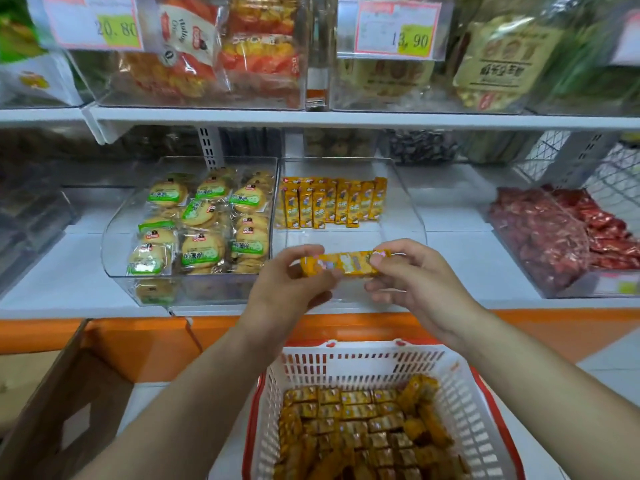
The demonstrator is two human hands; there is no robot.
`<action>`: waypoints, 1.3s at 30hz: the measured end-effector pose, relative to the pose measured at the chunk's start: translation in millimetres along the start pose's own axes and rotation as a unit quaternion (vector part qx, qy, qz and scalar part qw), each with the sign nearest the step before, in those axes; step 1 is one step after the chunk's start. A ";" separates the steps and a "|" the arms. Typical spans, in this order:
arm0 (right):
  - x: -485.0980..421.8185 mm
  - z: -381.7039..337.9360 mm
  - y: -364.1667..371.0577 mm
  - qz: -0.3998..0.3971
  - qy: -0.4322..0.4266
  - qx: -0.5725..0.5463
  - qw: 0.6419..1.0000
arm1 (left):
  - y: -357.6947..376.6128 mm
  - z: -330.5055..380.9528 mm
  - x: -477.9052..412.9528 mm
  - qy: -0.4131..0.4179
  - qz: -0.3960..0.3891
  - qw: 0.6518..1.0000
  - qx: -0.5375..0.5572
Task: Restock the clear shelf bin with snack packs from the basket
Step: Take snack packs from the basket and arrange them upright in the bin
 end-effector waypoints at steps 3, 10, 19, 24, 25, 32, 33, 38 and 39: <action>2.9 0.6 -1.4 -0.030 0.016 0.064 0.997 | -5.3 4.0 -3.7 0.019 -0.004 0.998 0.057; 0.2 8.0 15.7 -0.082 0.010 0.110 0.990 | -9.4 3.6 -6.8 0.046 0.015 0.995 0.083; -36.4 -18.5 21.4 -0.064 -0.085 0.209 0.972 | -26.7 5.4 -17.6 0.055 0.041 0.997 0.043; -59.3 -26.2 40.7 -0.173 -0.088 0.255 0.947 | -35.7 12.6 -23.7 0.077 0.037 0.996 0.020; -66.6 -26.7 43.0 -0.189 -0.092 0.259 0.943 | -38.2 14.9 -24.5 0.081 0.042 0.996 0.019; -176.3 -18.4 20.0 -0.005 -0.156 0.369 0.916 | -75.3 20.8 -33.9 0.127 0.175 0.912 -0.348; -193.0 -14.9 16.7 0.015 -0.153 0.416 0.896 | -79.0 16.7 -35.2 0.111 0.174 0.900 -0.384; -241.6 -0.1 13.7 0.071 -0.153 0.569 0.805 | -83.1 -3.4 -39.0 0.053 0.141 0.857 -0.492; -247.1 2.2 15.3 0.078 -0.161 0.576 0.798 | -81.8 -6.8 -40.4 0.059 0.142 0.845 -0.512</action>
Point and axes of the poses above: each hand's wrist, its own x-axis away from the middle knuckle, its own y-axis out of the palm, z = x × y, the point moved 2 cm from there along -x, towards the middle knuckle, and after that the axes turned 2 degrees about -z, right-handed, at the moved point
